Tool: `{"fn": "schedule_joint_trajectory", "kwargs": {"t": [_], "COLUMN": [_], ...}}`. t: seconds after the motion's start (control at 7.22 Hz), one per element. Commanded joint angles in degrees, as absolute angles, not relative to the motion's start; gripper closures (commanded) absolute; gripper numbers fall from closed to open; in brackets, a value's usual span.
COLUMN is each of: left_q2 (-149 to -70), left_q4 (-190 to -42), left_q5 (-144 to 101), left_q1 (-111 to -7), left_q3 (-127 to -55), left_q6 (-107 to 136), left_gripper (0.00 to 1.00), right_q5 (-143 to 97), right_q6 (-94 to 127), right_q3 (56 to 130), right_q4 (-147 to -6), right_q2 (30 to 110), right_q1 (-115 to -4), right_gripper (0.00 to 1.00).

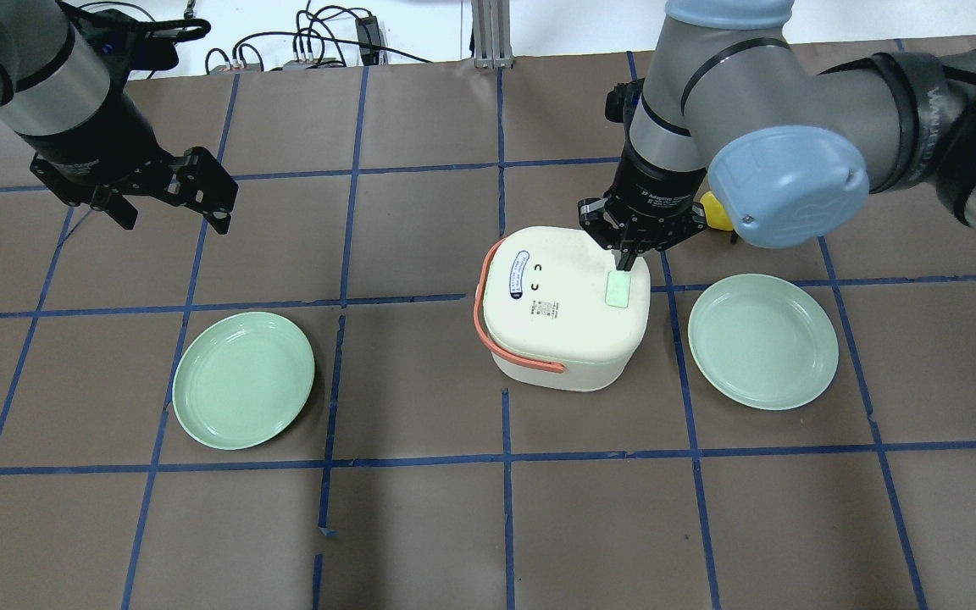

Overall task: Press rice cooker button
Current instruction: 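Move the right gripper over the green button on the rice cooker lid, then lower the right gripper and press down on the green lid button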

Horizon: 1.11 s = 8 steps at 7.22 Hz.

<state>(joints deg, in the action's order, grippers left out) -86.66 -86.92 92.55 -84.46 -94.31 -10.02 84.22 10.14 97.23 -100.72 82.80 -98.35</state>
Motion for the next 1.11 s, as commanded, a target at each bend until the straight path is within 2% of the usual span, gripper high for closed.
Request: {"fn": "schedule_joint_trajectory", "kwargs": {"t": [0.0,0.97], "left_q2": [-86.6,-86.7], "left_q4": [-86.9,-86.9], "left_q5": [92.5,92.5], "left_q1": [-84.5,-84.5], "left_q3": [-94.3,-94.3], "left_q6": [-10.1,-10.1], "left_gripper": [0.00,0.00], "right_q5": [84.2,82.4], "right_q6": [10.0,10.5], "right_q3": [97.3,99.1], "right_q4": [-100.9,-102.7], "right_q2": [82.6,83.0], "right_q1": [-98.3,-98.3], "right_gripper": [0.87,0.87]}}
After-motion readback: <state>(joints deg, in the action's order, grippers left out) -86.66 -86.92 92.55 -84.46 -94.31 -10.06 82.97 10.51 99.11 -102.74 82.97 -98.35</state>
